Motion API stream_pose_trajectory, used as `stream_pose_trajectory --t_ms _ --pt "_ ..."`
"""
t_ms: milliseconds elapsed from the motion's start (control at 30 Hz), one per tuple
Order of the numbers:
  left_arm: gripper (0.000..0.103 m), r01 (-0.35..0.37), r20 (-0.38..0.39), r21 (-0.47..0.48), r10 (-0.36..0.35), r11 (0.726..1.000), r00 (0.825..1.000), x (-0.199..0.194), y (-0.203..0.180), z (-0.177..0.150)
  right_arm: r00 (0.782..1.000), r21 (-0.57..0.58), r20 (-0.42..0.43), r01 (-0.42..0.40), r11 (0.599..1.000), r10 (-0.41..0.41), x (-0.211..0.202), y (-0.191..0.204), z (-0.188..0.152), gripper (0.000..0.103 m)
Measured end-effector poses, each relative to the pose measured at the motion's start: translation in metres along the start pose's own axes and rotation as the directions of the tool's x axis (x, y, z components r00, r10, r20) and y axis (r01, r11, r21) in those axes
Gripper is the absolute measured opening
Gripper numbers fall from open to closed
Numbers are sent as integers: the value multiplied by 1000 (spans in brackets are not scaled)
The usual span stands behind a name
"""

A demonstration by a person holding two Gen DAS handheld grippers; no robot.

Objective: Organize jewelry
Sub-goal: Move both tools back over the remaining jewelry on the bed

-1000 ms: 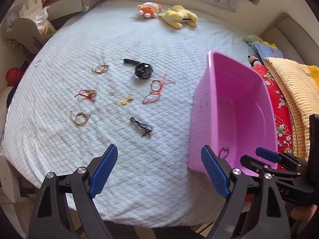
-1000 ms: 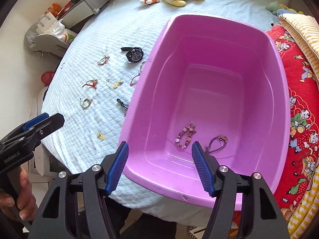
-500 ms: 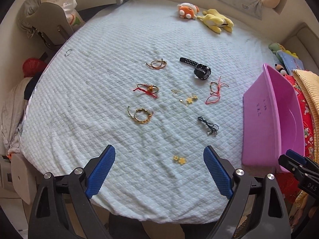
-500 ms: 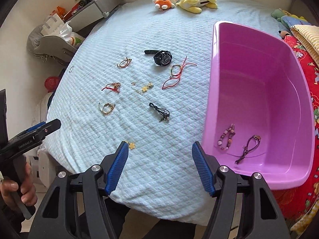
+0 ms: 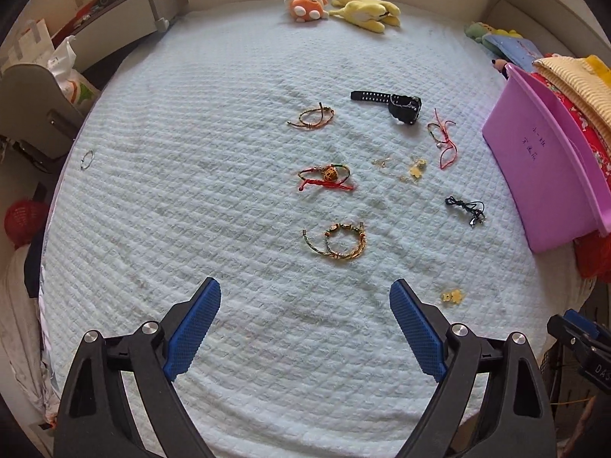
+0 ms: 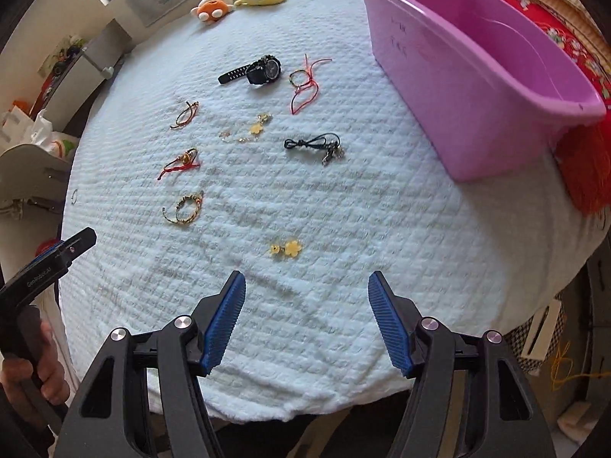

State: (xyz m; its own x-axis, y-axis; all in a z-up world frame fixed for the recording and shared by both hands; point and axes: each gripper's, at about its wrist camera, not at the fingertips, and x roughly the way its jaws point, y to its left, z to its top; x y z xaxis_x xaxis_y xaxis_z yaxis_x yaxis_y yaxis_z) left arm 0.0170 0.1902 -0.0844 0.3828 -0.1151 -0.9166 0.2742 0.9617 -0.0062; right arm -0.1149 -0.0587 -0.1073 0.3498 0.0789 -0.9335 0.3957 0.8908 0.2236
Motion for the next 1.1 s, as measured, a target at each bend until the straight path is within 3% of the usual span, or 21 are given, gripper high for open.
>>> stream_pose_trajectory --t_ms 167,533,733,1100 --pt "88 31 41 42 -33 999 999 39 3 -15 999 5 28 45 999 -45 41 12 -28 64" --pt "88 82 130 150 -102 985 986 117 -15 -25 968 37 239 73 997 -80 117 24 -38 64" --pt "88 84 153 207 -117 975 981 136 -24 -23 959 53 261 104 993 -114 142 26 -37 64" --pt "88 76 155 222 -112 972 982 155 -32 -15 947 34 290 138 990 -142 153 30 -30 64"
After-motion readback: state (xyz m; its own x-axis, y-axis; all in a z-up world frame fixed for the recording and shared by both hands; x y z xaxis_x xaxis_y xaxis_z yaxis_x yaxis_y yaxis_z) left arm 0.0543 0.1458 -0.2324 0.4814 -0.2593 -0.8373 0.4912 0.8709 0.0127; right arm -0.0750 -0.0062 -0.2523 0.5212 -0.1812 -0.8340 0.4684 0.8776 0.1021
